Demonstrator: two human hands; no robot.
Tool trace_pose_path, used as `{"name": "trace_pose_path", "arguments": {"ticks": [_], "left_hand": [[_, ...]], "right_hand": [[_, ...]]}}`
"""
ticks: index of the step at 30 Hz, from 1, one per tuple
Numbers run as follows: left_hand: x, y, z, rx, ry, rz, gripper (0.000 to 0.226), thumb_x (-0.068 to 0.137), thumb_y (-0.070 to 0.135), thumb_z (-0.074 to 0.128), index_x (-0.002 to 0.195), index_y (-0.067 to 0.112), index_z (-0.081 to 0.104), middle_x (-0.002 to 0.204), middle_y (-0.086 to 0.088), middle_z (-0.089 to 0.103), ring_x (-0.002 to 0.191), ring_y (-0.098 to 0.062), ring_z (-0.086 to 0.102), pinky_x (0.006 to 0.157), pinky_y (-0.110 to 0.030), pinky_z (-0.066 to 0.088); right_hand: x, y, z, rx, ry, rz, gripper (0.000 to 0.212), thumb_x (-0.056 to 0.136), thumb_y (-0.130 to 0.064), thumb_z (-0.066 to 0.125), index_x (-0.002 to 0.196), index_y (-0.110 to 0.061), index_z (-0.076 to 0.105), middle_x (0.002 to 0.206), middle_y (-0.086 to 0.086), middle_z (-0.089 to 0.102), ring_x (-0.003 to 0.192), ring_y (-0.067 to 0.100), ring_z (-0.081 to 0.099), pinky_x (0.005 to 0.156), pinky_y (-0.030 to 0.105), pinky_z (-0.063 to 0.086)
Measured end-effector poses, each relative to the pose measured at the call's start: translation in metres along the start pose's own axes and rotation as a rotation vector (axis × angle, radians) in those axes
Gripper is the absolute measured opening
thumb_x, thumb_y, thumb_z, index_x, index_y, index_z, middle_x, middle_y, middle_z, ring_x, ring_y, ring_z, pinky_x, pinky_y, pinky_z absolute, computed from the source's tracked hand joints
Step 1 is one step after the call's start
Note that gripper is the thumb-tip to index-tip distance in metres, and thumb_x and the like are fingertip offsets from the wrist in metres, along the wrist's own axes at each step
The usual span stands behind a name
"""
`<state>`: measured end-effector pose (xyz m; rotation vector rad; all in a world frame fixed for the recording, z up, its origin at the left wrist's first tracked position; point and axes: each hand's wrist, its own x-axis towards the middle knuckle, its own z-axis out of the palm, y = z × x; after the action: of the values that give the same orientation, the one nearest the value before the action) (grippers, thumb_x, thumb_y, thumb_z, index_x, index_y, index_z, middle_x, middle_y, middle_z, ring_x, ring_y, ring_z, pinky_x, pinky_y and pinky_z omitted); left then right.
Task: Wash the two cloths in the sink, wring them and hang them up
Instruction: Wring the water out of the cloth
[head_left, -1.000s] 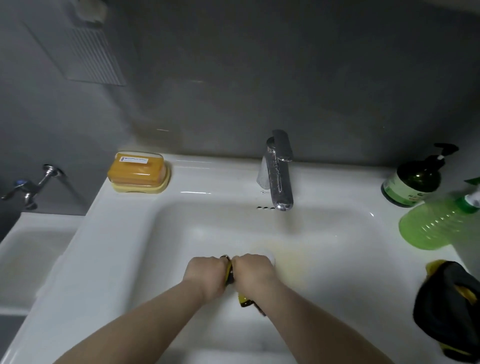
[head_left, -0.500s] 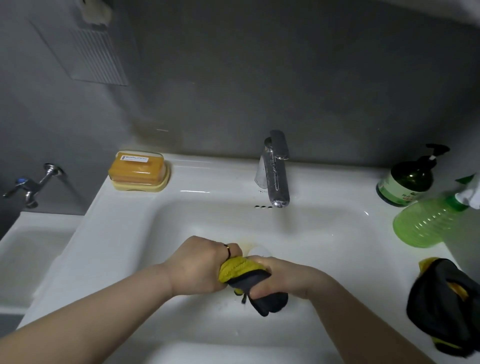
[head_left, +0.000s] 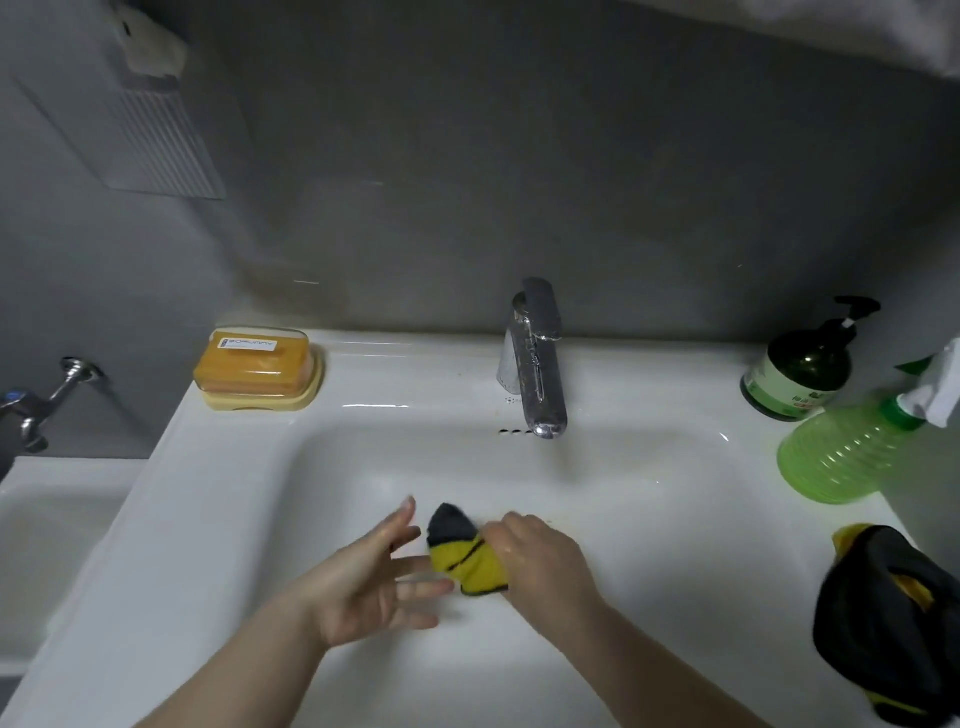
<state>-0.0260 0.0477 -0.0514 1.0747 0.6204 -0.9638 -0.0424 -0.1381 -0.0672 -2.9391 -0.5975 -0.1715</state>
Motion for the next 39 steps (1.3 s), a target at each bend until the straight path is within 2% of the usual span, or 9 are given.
{"name": "trace_pose_path", "arguments": {"ticks": [5, 9, 12, 15, 20, 28, 31, 34, 39], "left_hand": [[0.026, -0.004, 0.023, -0.268, 0.11, 0.013, 0.081, 0.071, 0.055, 0.062, 0.128, 0.001, 0.046, 0.107, -0.014, 0.059, 0.09, -0.031, 0.06, 0.079, -0.04, 0.05], [0.037, 0.007, 0.04, -0.306, 0.337, 0.249, 0.04, 0.08, 0.046, 0.059, 0.077, 0.006, 0.061, 0.072, -0.009, 0.061, 0.069, -0.023, 0.057, 0.071, -0.034, 0.048], [0.036, 0.026, 0.048, -0.382, 0.329, 0.429, 0.054, 0.088, 0.05, 0.045, 0.054, 0.009, 0.055, 0.045, -0.005, 0.058, 0.053, -0.021, 0.057, 0.064, -0.031, 0.046], [0.029, 0.034, 0.048, -0.193, 0.252, 0.535, 0.062, 0.092, 0.041, 0.041, 0.038, 0.014, 0.054, 0.034, -0.002, 0.05, 0.038, -0.017, 0.05, 0.055, -0.028, 0.041], [0.022, 0.032, 0.042, 0.336, 0.159, 0.644, 0.036, 0.064, 0.03, 0.055, 0.033, 0.014, 0.046, 0.035, 0.003, 0.047, 0.04, -0.013, 0.044, 0.048, -0.017, 0.039], [0.025, 0.024, 0.035, 0.112, -0.001, 0.499, 0.032, 0.058, 0.024, 0.051, 0.029, 0.014, 0.045, 0.032, -0.001, 0.042, 0.036, -0.015, 0.041, 0.047, -0.023, 0.035], [0.022, 0.018, 0.033, 0.265, -0.005, 0.51, 0.04, 0.059, 0.044, 0.064, 0.035, 0.015, 0.051, 0.04, -0.002, 0.05, 0.049, -0.019, 0.048, 0.054, -0.023, 0.041], [0.015, 0.022, 0.021, 0.109, -0.102, 0.427, 0.068, 0.07, 0.065, 0.031, 0.036, 0.01, 0.054, 0.044, -0.008, 0.055, 0.059, -0.024, 0.059, 0.068, -0.03, 0.044], [0.003, 0.005, 0.017, -0.386, -0.037, 0.191, 0.057, 0.089, 0.032, 0.046, 0.037, 0.009, 0.044, 0.036, -0.01, 0.053, 0.067, -0.025, 0.066, 0.064, -0.036, 0.045]], "right_hand": [[-0.003, -0.016, 0.023, -0.03, 0.341, -0.341, 0.024, 0.081, -0.002, 0.037, 0.095, -0.019, 0.046, 0.063, -0.009, 0.067, 0.048, 0.011, 0.056, 0.044, 0.016, 0.044], [0.004, -0.023, 0.03, 0.083, 0.402, -0.089, 0.045, 0.059, -0.007, 0.066, 0.1, -0.015, 0.048, 0.068, -0.002, 0.069, 0.057, 0.013, 0.061, 0.043, 0.019, 0.047], [0.013, -0.036, 0.036, 0.332, 0.207, 0.307, 0.073, 0.038, -0.009, 0.087, 0.105, -0.01, 0.06, 0.076, 0.003, 0.071, 0.062, 0.015, 0.069, 0.048, 0.018, 0.048], [0.023, -0.05, 0.041, 0.696, -0.053, 0.61, 0.038, 0.072, -0.033, 0.064, 0.105, -0.014, 0.059, 0.092, 0.005, 0.069, 0.086, 0.024, 0.065, 0.063, 0.023, 0.04], [0.032, -0.055, 0.046, 1.089, -0.323, 0.623, 0.008, 0.068, -0.025, 0.061, 0.064, -0.024, 0.054, 0.06, -0.008, 0.054, 0.053, 0.01, 0.055, 0.049, 0.021, 0.044], [0.028, -0.029, 0.028, 1.517, -0.984, 0.546, 0.018, 0.066, -0.019, 0.063, 0.059, -0.017, 0.046, 0.039, -0.007, 0.045, 0.032, 0.004, 0.039, 0.037, 0.011, 0.03], [0.022, -0.031, 0.028, 1.33, -0.887, 0.458, 0.015, 0.068, -0.026, 0.067, 0.078, -0.016, 0.062, 0.074, 0.012, 0.06, 0.057, 0.015, 0.054, 0.057, 0.025, 0.045], [0.018, -0.027, 0.028, 0.832, -0.501, 0.353, 0.025, 0.071, -0.043, 0.062, 0.093, -0.032, 0.06, 0.098, 0.006, 0.069, 0.088, 0.019, 0.063, 0.074, 0.026, 0.047], [0.013, -0.015, 0.016, 0.001, 0.044, -0.02, 0.008, 0.052, -0.028, 0.058, 0.047, -0.021, 0.057, 0.044, -0.006, 0.052, 0.037, 0.009, 0.052, 0.031, 0.018, 0.03]]}}
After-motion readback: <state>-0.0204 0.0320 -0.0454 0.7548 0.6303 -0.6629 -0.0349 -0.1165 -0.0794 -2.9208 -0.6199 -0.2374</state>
